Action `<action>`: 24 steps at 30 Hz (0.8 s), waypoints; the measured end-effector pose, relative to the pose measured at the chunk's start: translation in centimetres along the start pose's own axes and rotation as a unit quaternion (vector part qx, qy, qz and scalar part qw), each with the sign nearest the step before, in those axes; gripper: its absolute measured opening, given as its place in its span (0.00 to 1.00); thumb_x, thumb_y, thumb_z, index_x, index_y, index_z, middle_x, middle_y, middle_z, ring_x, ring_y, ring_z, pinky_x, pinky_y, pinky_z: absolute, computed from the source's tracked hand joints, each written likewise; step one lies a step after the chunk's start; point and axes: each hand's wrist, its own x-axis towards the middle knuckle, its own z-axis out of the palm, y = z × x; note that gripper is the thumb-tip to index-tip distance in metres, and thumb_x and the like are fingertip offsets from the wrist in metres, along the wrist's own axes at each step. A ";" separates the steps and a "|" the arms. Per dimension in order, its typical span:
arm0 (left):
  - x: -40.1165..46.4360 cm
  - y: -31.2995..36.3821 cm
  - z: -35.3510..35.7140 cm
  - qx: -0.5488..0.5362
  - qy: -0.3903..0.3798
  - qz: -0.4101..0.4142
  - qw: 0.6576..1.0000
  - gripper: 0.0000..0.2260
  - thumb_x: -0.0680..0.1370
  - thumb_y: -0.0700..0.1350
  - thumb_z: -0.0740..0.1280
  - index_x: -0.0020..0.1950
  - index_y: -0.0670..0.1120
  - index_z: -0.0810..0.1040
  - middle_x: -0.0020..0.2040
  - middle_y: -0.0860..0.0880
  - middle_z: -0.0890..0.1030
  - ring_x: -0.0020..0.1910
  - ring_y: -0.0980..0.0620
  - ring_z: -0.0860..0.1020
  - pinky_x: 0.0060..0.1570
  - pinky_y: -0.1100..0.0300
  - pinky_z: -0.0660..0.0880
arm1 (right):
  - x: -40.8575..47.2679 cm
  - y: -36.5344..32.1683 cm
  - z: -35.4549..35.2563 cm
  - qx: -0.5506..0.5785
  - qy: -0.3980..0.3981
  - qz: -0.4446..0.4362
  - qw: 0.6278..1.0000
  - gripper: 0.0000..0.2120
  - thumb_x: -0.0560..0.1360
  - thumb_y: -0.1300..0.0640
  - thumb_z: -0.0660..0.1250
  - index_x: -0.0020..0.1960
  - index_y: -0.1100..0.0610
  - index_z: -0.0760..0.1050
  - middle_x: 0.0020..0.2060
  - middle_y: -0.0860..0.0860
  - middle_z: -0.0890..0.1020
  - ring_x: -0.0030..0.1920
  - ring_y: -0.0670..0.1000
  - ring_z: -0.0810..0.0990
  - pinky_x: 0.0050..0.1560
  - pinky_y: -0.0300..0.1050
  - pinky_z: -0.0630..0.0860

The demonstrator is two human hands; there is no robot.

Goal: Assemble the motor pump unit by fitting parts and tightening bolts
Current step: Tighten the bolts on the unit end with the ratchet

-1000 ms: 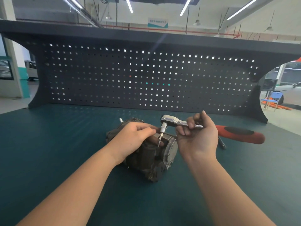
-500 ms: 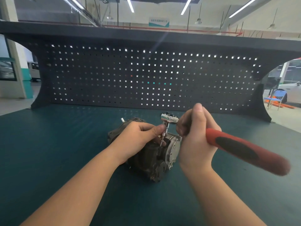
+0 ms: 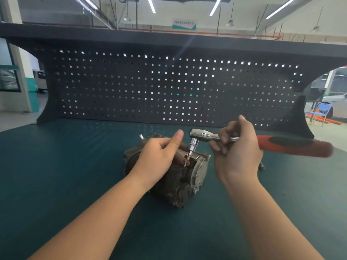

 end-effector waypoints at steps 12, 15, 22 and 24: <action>0.2 0.3 -1.6 -0.007 -0.099 -0.017 0.995 0.14 0.76 0.58 0.64 0.48 0.50 0.84 0.45 0.53 0.86 0.48 0.55 0.83 0.55 0.58 0.74 | -0.3 0.1 0.1 0.075 0.052 0.044 0.995 0.17 0.80 0.54 0.60 0.33 0.55 0.66 0.25 0.49 0.67 0.24 0.48 0.63 0.25 0.36 0.64; 0.2 0.5 -1.7 -0.025 -0.113 -0.024 0.993 0.19 0.71 0.62 0.67 0.47 0.49 0.85 0.46 0.51 0.86 0.49 0.54 0.83 0.59 0.55 0.75 | -0.4 0.5 0.1 0.102 0.053 0.070 0.991 0.16 0.80 0.55 0.60 0.34 0.56 0.66 0.25 0.50 0.66 0.25 0.48 0.61 0.26 0.37 0.63; 0.4 0.4 -1.0 -0.022 -0.097 -0.027 0.995 0.14 0.68 0.58 0.71 0.44 0.49 0.86 0.43 0.52 0.86 0.46 0.55 0.84 0.58 0.55 0.76 | 0.2 0.9 -0.4 0.121 0.052 0.101 0.986 0.16 0.81 0.55 0.58 0.35 0.56 0.66 0.24 0.49 0.66 0.24 0.48 0.57 0.26 0.36 0.62; 0.4 0.3 -0.9 -0.026 -0.091 -0.029 0.995 0.14 0.67 0.58 0.71 0.43 0.49 0.86 0.42 0.52 0.86 0.45 0.55 0.84 0.56 0.56 0.76 | 0.4 0.9 -0.6 0.119 0.053 0.113 0.985 0.16 0.81 0.55 0.58 0.35 0.56 0.66 0.24 0.49 0.66 0.23 0.48 0.57 0.25 0.36 0.62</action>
